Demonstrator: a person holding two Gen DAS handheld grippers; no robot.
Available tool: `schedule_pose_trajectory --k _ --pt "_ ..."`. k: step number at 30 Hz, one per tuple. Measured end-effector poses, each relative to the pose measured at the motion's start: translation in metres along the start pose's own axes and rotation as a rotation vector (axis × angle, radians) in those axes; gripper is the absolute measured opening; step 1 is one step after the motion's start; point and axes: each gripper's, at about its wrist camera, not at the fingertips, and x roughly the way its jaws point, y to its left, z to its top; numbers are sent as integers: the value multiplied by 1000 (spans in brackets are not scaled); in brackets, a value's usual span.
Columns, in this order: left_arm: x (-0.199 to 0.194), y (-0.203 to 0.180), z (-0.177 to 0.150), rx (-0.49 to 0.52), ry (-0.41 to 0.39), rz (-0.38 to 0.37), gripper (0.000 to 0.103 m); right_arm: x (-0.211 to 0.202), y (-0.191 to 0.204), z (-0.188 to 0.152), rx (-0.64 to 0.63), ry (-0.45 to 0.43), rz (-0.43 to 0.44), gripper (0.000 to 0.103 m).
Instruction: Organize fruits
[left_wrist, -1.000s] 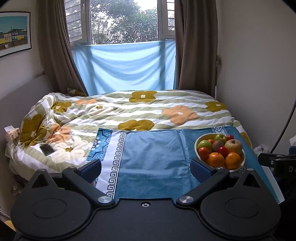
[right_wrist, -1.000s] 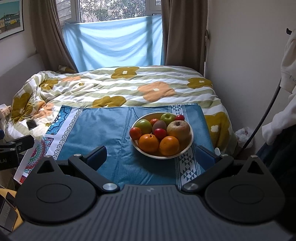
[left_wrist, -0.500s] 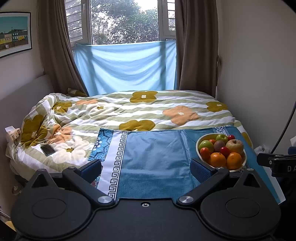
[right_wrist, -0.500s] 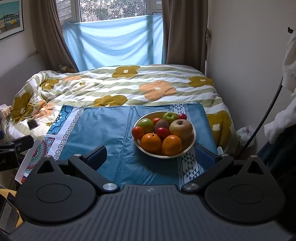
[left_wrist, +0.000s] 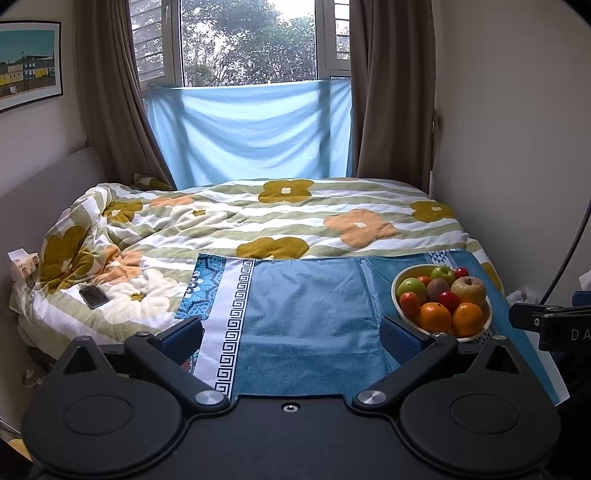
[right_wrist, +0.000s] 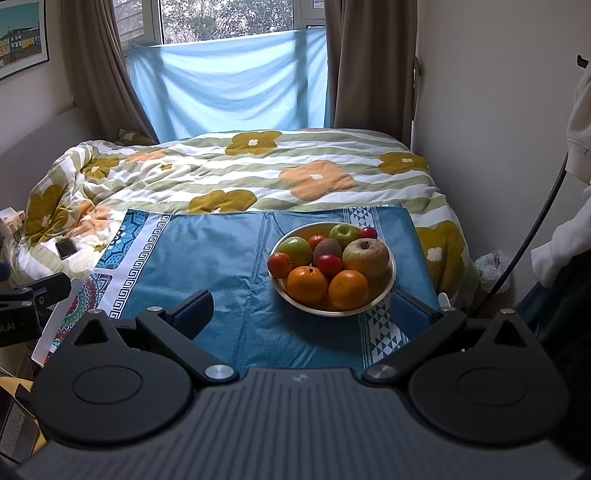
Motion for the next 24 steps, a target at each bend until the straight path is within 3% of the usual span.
schedule_pose_trajectory --k 24 --pt "2 6 0 20 -20 33 103 1 4 0 2 5 -1 103"
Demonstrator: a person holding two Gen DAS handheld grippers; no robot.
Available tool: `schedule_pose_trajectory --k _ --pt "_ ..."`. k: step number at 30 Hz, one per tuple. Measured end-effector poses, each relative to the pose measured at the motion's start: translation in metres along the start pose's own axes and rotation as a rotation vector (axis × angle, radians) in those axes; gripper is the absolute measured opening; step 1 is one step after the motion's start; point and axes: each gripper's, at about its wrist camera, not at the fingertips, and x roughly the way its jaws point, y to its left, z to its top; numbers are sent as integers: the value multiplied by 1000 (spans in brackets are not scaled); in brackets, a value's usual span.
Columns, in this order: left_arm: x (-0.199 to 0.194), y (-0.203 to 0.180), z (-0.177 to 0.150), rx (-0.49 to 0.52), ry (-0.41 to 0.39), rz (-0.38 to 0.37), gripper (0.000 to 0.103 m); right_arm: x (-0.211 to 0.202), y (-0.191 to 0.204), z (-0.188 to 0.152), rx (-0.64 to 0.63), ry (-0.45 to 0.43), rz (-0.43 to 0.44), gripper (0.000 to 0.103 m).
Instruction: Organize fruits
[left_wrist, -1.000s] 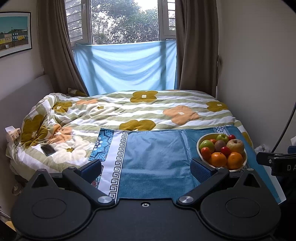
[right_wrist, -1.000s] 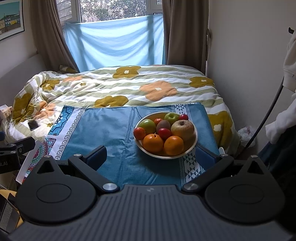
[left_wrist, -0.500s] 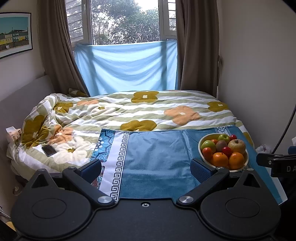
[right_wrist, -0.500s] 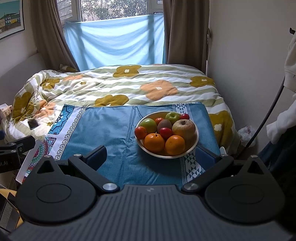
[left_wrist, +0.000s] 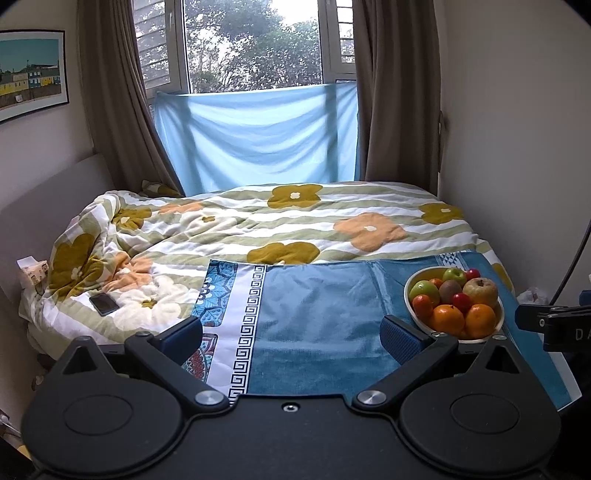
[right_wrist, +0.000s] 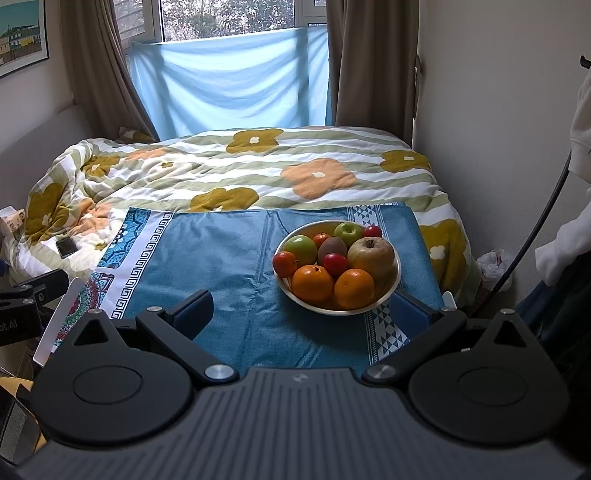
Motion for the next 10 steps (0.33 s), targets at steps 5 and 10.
schedule_pose_trajectory --k 5,10 --pt "1 2 -2 15 -6 -14 103 3 7 -2 4 1 -3 103" --pt "1 9 -2 12 -11 -28 103 3 9 -3 16 4 -9 103"
